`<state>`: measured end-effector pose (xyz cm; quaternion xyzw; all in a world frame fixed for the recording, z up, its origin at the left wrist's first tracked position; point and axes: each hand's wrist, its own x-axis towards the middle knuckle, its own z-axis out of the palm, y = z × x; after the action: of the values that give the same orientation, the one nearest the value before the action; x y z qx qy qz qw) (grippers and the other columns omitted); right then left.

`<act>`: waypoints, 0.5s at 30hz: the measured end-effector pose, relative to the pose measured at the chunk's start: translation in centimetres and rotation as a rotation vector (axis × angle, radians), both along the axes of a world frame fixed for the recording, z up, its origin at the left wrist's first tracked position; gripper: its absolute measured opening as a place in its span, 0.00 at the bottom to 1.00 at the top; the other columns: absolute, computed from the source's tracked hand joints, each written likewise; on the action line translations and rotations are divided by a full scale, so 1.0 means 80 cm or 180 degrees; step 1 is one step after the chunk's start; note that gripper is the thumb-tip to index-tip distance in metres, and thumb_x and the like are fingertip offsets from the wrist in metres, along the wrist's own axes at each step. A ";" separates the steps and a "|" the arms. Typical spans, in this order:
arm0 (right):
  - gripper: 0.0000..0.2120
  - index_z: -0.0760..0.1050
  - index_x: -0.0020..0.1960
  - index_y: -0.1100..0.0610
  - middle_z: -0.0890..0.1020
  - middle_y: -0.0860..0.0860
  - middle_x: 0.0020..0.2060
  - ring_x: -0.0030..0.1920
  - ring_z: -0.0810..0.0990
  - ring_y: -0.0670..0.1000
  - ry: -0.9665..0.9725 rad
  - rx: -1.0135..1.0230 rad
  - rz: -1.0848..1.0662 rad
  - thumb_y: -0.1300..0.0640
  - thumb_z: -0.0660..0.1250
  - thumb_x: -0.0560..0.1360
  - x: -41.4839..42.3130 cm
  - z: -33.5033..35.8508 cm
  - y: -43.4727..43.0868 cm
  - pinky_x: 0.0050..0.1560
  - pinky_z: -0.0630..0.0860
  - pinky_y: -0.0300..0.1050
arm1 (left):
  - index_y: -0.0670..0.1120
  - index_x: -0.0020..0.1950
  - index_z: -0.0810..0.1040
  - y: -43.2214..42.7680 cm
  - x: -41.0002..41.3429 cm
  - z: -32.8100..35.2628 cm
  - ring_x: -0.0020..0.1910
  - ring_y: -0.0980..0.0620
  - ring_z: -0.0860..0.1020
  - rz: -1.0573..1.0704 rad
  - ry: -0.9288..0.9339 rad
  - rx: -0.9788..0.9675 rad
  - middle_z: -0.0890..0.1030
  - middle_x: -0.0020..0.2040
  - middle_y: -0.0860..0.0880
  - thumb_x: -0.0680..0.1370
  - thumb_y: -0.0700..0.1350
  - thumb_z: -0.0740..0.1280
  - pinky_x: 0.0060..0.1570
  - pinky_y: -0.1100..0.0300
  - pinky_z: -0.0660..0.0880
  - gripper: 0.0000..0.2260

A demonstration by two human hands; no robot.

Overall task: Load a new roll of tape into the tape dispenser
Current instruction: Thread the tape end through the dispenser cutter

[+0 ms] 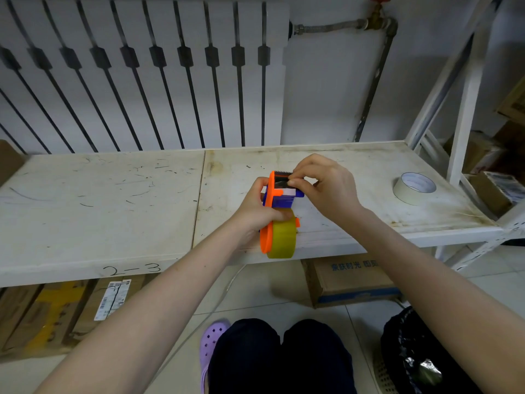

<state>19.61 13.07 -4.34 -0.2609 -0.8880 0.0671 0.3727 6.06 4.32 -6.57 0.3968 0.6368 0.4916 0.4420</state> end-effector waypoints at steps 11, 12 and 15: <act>0.09 0.78 0.38 0.56 0.81 0.51 0.37 0.38 0.78 0.50 0.0559 0.0371 -0.0442 0.53 0.66 0.74 -0.011 -0.030 -0.017 0.27 0.75 0.46 | 0.51 0.62 0.68 0.010 0.015 0.000 0.54 0.40 0.79 0.0294 -0.0263 -0.0080 0.78 0.56 0.43 0.65 0.39 0.76 0.54 0.42 0.78 0.30; 0.09 0.78 0.38 0.56 0.81 0.51 0.37 0.37 0.78 0.50 0.0600 0.0386 -0.0472 0.53 0.66 0.74 -0.012 -0.032 -0.018 0.27 0.75 0.46 | 0.51 0.61 0.68 0.011 0.016 0.001 0.54 0.40 0.79 0.0340 -0.0305 -0.0079 0.78 0.56 0.43 0.65 0.41 0.77 0.53 0.42 0.78 0.28; 0.10 0.78 0.38 0.56 0.81 0.51 0.37 0.37 0.78 0.51 0.0634 0.0447 -0.0485 0.53 0.66 0.74 -0.013 -0.031 -0.017 0.26 0.75 0.46 | 0.52 0.59 0.69 0.013 0.016 0.001 0.53 0.41 0.80 0.0400 -0.0350 -0.0091 0.79 0.55 0.44 0.67 0.43 0.76 0.53 0.42 0.79 0.25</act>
<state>18.59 11.75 -6.85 -0.2929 -0.8267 0.0018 0.4803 7.36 5.37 -6.48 0.3220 0.6422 0.5303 0.4502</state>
